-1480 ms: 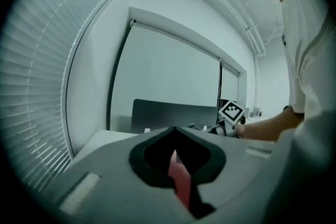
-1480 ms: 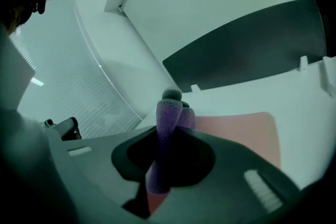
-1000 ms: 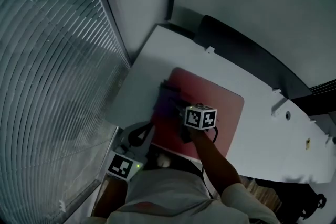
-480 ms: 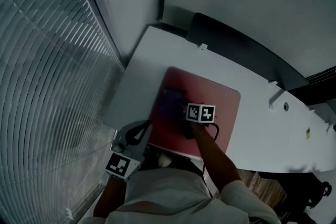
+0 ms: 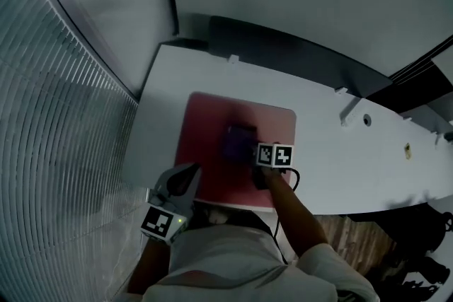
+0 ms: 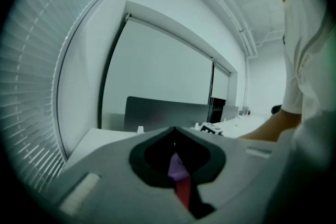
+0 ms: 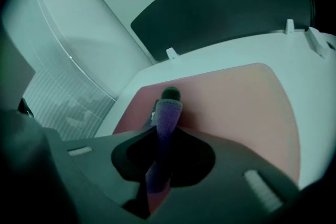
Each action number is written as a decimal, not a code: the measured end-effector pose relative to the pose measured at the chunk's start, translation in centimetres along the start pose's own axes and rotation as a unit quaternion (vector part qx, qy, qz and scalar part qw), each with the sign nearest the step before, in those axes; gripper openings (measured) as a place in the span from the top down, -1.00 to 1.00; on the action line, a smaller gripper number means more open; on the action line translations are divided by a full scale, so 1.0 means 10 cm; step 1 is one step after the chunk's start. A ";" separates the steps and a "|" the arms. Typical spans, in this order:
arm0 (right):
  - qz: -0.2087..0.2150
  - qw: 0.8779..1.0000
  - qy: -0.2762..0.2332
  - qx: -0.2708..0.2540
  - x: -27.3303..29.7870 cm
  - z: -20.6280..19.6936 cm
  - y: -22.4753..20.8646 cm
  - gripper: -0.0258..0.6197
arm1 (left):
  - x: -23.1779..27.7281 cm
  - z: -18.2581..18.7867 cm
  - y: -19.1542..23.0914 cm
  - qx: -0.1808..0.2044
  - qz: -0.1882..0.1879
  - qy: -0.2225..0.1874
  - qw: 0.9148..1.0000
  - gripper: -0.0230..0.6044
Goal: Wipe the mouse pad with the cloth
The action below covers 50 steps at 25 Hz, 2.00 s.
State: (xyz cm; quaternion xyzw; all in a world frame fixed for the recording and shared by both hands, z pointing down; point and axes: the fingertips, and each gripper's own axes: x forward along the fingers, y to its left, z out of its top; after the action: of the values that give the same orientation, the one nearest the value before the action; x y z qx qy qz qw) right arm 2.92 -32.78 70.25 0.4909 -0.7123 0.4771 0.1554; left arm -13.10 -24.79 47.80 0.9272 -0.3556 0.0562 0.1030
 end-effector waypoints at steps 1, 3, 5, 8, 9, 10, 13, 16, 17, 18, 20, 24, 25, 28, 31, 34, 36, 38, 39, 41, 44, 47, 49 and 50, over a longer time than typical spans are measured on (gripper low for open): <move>-0.008 1.000 -0.003 0.005 -0.08 -0.01 -0.12 0.77 | 0.04 -0.02 -0.05 0.004 -0.005 0.003 1.000 0.93; -0.026 0.999 -0.010 0.015 -0.26 -0.02 -0.38 0.77 | 0.14 -0.04 -0.15 0.008 -0.015 0.005 1.000 0.93; -0.045 0.999 -0.017 0.024 -0.45 -0.05 -0.64 0.77 | 0.26 0.02 -0.26 0.002 -0.024 0.000 1.000 0.93; -0.072 0.996 -0.031 0.042 -0.77 -0.13 -0.99 0.77 | 0.40 0.08 -0.44 0.004 -0.037 -0.001 0.999 0.93; -0.080 0.995 -0.036 0.049 -0.88 -0.15 -1.09 0.77 | 0.43 0.10 -0.49 0.005 -0.040 -0.001 0.999 0.93; -0.088 0.994 -0.041 0.055 -0.98 -0.18 -1.19 0.77 | 0.46 0.11 -0.54 0.005 -0.043 -0.001 0.999 0.93; -0.105 0.991 -0.049 0.068 -1.22 -0.26 -1.43 0.77 | 0.55 0.10 -0.64 0.013 -0.052 0.002 0.999 0.93; -0.118 0.988 -0.061 0.077 -1.43 -0.28 -1.63 0.77 | 0.63 0.10 -0.74 0.010 -0.053 0.005 0.999 0.93; -0.125 0.987 -0.065 0.078 -1.50 -0.29 -1.69 0.77 | 0.66 0.09 -0.76 0.007 -0.054 0.005 0.999 0.93; -0.133 0.986 -0.069 0.078 -1.55 -0.30 -1.75 0.77 | 0.69 0.08 -0.77 0.006 -0.054 0.003 0.999 0.93; -0.147 0.984 -0.074 0.069 -1.63 -0.32 -1.82 0.77 | 0.74 0.05 -0.77 0.008 -0.054 0.001 0.999 0.93; -0.135 0.985 -0.103 0.033 -1.87 -0.23 -1.61 0.77 | 0.73 0.10 -0.82 0.006 -0.049 -0.003 0.999 0.93; -0.120 0.985 -0.116 0.031 -1.92 -0.19 -1.50 0.77 | 0.71 0.11 -0.81 0.005 -0.047 -0.006 0.999 0.93; -0.065 0.987 -0.143 0.022 -1.95 -0.08 -1.06 0.77 | 0.63 0.12 -0.71 0.001 -0.036 -0.014 0.999 0.93; 0.005 0.991 -0.136 0.010 -1.82 -0.04 -0.47 0.77 | 0.47 0.12 -0.57 -0.001 -0.015 -0.013 1.000 0.93; 0.084 0.991 -0.103 -0.003 -1.54 -0.02 0.21 0.77 | 0.27 0.18 -0.41 -0.002 0.009 -0.012 1.000 0.93; 0.134 0.988 -0.075 -0.006 -1.32 -0.06 0.66 0.77 | 0.09 0.17 -0.30 0.000 0.025 -0.009 1.000 0.93; 0.176 0.983 -0.046 -0.006 -1.04 -0.15 1.07 0.77 | -0.11 0.10 -0.16 -0.001 0.044 -0.007 0.999 0.93; 0.192 0.981 -0.032 -0.008 -0.89 -0.20 1.25 0.77 | -0.21 0.07 -0.09 -0.002 0.056 -0.009 0.998 0.93; 0.215 0.976 -0.006 -0.017 -0.61 -0.30 1.59 0.77 | -0.41 0.05 0.04 -0.003 0.078 -0.011 0.997 0.93; 0.228 0.973 0.024 -0.018 -0.22 -0.44 1.96 0.77 | -0.68 0.00 0.21 -0.013 0.103 -0.011 0.995 0.93; 0.226 0.973 0.045 -0.012 0.13 -0.54 2.19 0.77 | -0.91 -0.08 0.37 -0.018 0.122 -0.004 0.992 0.93; 0.212 0.975 0.059 -0.010 0.35 -0.62 2.23 0.77 | -1.03 -0.13 0.45 -0.023 0.132 0.002 0.991 0.93; 0.201 0.977 0.065 -0.012 0.45 -0.66 2.23 0.77 | -1.08 -0.16 0.48 -0.024 0.134 0.005 0.991 0.93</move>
State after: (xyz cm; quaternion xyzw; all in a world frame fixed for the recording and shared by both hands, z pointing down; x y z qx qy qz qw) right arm -19.69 -28.42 64.89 0.3032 -0.7903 0.5213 0.1081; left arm -24.41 -20.87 48.14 0.8680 -0.4778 0.0654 0.1187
